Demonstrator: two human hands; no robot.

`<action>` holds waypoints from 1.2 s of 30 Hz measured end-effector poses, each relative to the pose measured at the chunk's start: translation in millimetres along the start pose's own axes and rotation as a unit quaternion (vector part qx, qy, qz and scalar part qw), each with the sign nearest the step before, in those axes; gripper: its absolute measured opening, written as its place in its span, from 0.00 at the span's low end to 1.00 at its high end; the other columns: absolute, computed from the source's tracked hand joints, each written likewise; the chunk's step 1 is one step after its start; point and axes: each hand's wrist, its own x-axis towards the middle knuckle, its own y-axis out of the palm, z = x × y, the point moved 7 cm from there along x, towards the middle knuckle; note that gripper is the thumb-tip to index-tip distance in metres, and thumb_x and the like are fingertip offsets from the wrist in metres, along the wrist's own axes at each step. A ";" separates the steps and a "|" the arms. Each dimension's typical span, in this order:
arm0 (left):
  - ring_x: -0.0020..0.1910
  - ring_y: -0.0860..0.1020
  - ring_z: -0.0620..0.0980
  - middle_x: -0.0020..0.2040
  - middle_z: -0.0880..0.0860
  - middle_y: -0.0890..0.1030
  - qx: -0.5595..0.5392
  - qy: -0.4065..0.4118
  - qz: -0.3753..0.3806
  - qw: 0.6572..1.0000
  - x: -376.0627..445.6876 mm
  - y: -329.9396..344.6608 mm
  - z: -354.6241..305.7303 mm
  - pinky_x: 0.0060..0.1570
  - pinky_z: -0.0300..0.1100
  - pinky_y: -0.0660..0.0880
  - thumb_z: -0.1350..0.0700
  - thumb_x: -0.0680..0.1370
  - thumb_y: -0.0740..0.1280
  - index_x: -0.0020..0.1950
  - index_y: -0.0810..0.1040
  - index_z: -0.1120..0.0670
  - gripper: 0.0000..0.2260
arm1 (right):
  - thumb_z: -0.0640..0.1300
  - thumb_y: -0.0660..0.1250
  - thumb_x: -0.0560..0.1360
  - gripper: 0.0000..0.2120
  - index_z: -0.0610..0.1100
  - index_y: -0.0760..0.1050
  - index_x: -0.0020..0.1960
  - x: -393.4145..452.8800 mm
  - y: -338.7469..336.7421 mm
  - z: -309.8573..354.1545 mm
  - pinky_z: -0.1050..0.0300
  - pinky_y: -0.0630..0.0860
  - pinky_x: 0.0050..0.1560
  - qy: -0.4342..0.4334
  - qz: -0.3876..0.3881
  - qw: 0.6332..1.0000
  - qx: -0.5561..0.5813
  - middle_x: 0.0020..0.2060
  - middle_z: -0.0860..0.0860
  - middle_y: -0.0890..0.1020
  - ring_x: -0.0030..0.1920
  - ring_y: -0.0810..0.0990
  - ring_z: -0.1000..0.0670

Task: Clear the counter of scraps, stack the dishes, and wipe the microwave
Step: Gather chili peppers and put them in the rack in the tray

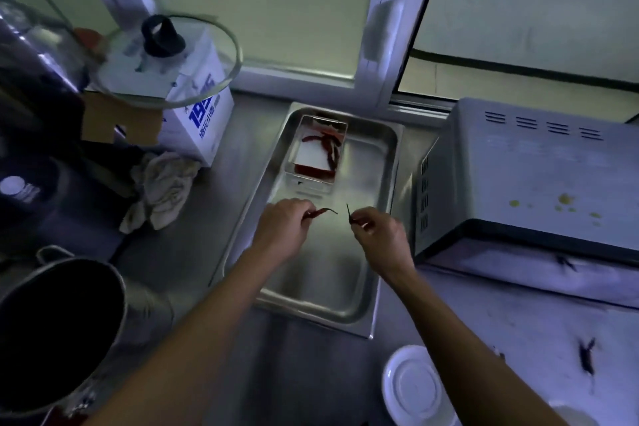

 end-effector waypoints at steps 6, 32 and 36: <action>0.51 0.82 0.54 0.53 0.51 0.84 -0.004 0.024 0.018 1.000 66.7 -1.2 16.8 0.50 0.49 0.78 0.56 0.78 0.68 0.58 0.82 0.48 0.09 | 0.39 0.69 0.77 0.07 0.43 0.83 0.55 27.3 7.3 0.3 0.52 0.80 0.51 0.056 -0.027 0.998 -0.003 0.48 0.51 0.85 0.46 0.82 0.52; 0.60 0.76 0.54 0.58 0.51 0.82 0.094 0.120 0.055 0.987 206.8 54.8 52.8 0.60 0.55 0.67 0.57 0.79 0.67 0.60 0.81 0.49 0.11 | 0.38 0.68 0.78 0.07 0.44 0.82 0.54 140.4 39.8 -47.5 0.58 0.78 0.49 0.114 -0.049 0.990 0.066 0.46 0.53 0.83 0.46 0.79 0.55; 0.58 0.76 0.55 0.54 0.51 0.83 0.048 0.117 0.023 0.992 199.9 43.0 65.5 0.55 0.52 0.68 0.57 0.77 0.70 0.57 0.82 0.51 0.10 | 0.38 0.69 0.77 0.07 0.44 0.82 0.53 157.5 48.3 -36.6 0.58 0.78 0.49 0.082 -0.045 0.995 0.046 0.46 0.52 0.83 0.46 0.80 0.54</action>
